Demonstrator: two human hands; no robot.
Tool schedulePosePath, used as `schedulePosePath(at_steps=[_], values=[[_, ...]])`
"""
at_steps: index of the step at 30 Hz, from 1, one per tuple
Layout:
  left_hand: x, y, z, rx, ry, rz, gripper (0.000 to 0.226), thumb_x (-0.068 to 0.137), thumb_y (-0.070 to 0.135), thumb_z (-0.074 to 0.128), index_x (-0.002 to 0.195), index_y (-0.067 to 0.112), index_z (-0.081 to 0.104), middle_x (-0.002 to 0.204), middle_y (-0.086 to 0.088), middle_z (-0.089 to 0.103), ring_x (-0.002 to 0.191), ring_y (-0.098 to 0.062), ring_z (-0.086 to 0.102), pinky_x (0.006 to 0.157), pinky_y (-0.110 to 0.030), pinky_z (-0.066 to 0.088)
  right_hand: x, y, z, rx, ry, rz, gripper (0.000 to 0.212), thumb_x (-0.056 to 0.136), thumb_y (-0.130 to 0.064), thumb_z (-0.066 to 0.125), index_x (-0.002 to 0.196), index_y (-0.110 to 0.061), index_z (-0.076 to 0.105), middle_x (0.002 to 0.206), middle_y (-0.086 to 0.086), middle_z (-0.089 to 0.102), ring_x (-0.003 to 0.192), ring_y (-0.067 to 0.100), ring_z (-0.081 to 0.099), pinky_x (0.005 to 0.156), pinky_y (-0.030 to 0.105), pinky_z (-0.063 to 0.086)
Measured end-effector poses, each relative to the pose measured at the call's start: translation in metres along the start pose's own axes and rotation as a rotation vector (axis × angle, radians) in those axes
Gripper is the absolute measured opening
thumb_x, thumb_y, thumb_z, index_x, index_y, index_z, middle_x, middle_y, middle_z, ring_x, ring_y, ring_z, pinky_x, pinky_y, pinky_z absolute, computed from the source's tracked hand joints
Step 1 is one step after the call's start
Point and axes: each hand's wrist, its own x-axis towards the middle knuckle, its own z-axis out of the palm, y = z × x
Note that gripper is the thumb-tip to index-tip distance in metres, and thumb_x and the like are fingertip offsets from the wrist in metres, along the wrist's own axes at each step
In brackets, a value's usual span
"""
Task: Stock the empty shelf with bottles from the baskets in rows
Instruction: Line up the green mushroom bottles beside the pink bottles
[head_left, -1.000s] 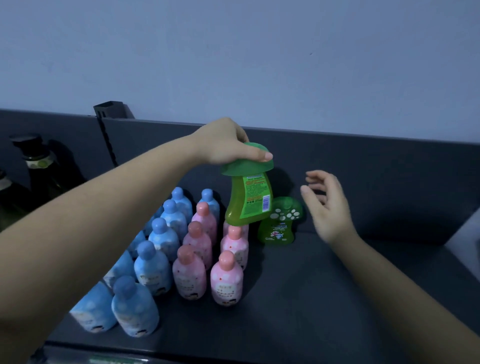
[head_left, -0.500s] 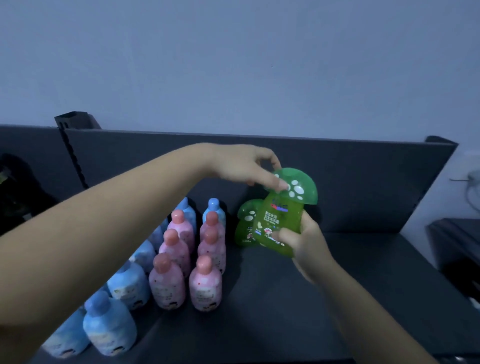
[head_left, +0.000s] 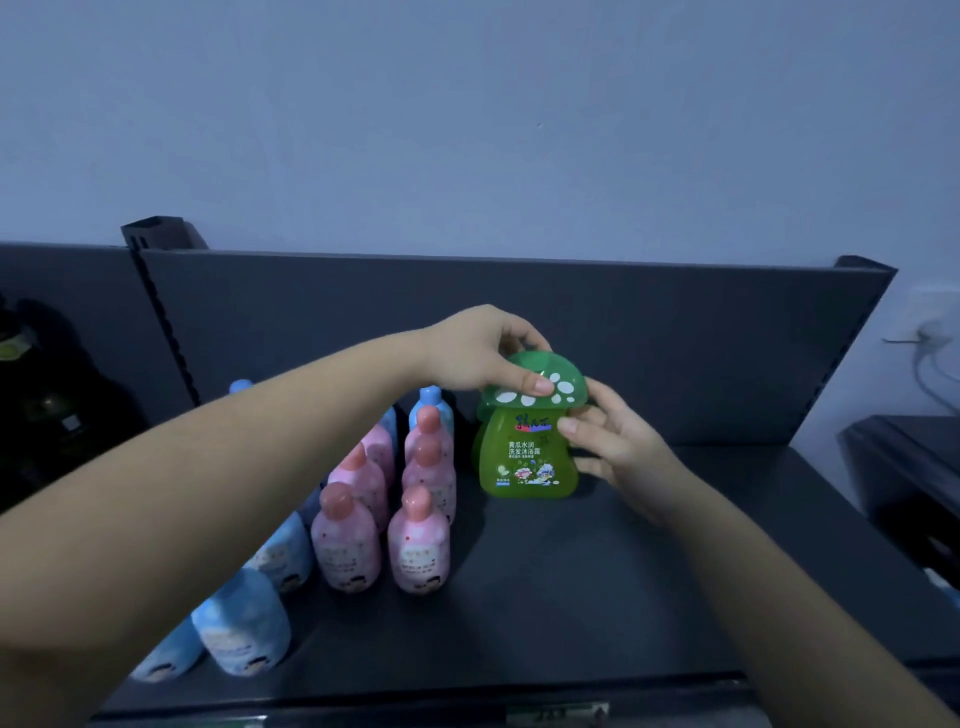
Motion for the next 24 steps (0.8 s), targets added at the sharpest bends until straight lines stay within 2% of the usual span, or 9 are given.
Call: schedulePosePath(at_steps=[3, 5, 8, 10, 15, 20, 22, 24], values=[[-0.003, -0.006, 0.008, 0.002, 0.031, 0.009, 0.042, 0.075, 0.036, 0.083, 0.112, 0.022, 0.07, 0.099, 0.003, 0.074, 0.09, -0.015, 0.071, 0.08, -0.031, 0.059, 0.006, -0.007, 0.003, -0.136, 0.072, -0.061, 0.042, 0.096, -0.012, 0.061, 0.135, -0.018, 0.046, 0.121, 0.006, 0.066, 0.102, 0.015, 0.068, 0.085, 0.028, 0.056], [-0.004, -0.013, 0.012, 0.023, 0.07, -0.001, 0.045, 0.072, 0.036, 0.086, 0.112, 0.023, 0.071, 0.097, 0.005, 0.073, 0.087, -0.013, 0.07, 0.078, -0.029, 0.058, 0.011, -0.007, 0.006, -0.221, 0.068, -0.058, 0.035, 0.097, -0.01, 0.057, 0.129, -0.02, 0.049, 0.115, 0.002, 0.066, 0.091, 0.011, 0.064, 0.072, 0.018, 0.052], [-0.003, -0.026, 0.027, 0.107, 0.101, -0.032, 0.051, 0.065, 0.042, 0.089, 0.109, 0.026, 0.071, 0.097, 0.009, 0.072, 0.087, -0.009, 0.068, 0.082, -0.03, 0.056, 0.015, 0.005, 0.004, -0.283, 0.07, -0.021, 0.033, 0.095, -0.005, 0.06, 0.12, -0.024, 0.051, 0.105, -0.002, 0.064, 0.079, 0.008, 0.062, 0.066, 0.02, 0.047], [-0.003, -0.035, 0.044, 0.151, 0.098, -0.057, 0.054, 0.063, 0.042, 0.09, 0.11, 0.026, 0.071, 0.1, 0.011, 0.07, 0.092, -0.009, 0.066, 0.085, -0.029, 0.053, 0.014, 0.02, -0.001, -0.326, 0.083, -0.003, 0.035, 0.092, -0.001, 0.063, 0.119, -0.02, 0.053, 0.101, -0.005, 0.063, 0.07, 0.001, 0.065, 0.065, 0.015, 0.048], [-0.002, -0.058, 0.076, 0.196, 0.111, -0.119, 0.061, 0.065, 0.042, 0.089, 0.119, 0.024, 0.066, 0.115, 0.008, 0.066, 0.107, -0.011, 0.059, 0.09, -0.023, 0.046, 0.012, 0.049, -0.007, -0.433, 0.077, 0.018, 0.038, 0.09, -0.005, 0.067, 0.122, -0.02, 0.054, 0.109, 0.0, 0.063, 0.075, 0.002, 0.069, 0.069, 0.012, 0.048], [0.003, -0.061, 0.081, 0.206, 0.077, -0.131, 0.062, 0.068, 0.04, 0.087, 0.121, 0.024, 0.06, 0.117, 0.007, 0.064, 0.111, -0.013, 0.058, 0.094, -0.03, 0.048, 0.011, 0.062, -0.014, -0.416, 0.112, -0.009, 0.041, 0.09, -0.008, 0.068, 0.126, -0.02, 0.055, 0.109, -0.006, 0.065, 0.083, 0.009, 0.071, 0.074, 0.015, 0.049], [0.003, -0.063, 0.075, 0.231, 0.027, -0.139, 0.066, 0.069, 0.037, 0.086, 0.127, 0.022, 0.057, 0.122, 0.006, 0.062, 0.113, -0.012, 0.057, 0.097, -0.029, 0.047, 0.013, 0.066, -0.018, -0.416, 0.107, 0.002, 0.044, 0.089, -0.011, 0.07, 0.13, -0.02, 0.055, 0.112, -0.005, 0.066, 0.086, 0.013, 0.072, 0.077, 0.019, 0.051], [0.002, -0.064, 0.068, 0.245, -0.011, -0.157, 0.062, 0.07, 0.036, 0.086, 0.124, 0.021, 0.059, 0.116, 0.007, 0.063, 0.107, -0.012, 0.058, 0.093, -0.026, 0.047, 0.015, 0.069, -0.022, -0.418, 0.109, 0.019, 0.047, 0.088, -0.013, 0.072, 0.131, -0.019, 0.055, 0.114, -0.003, 0.067, 0.088, 0.015, 0.072, 0.081, 0.022, 0.052]])
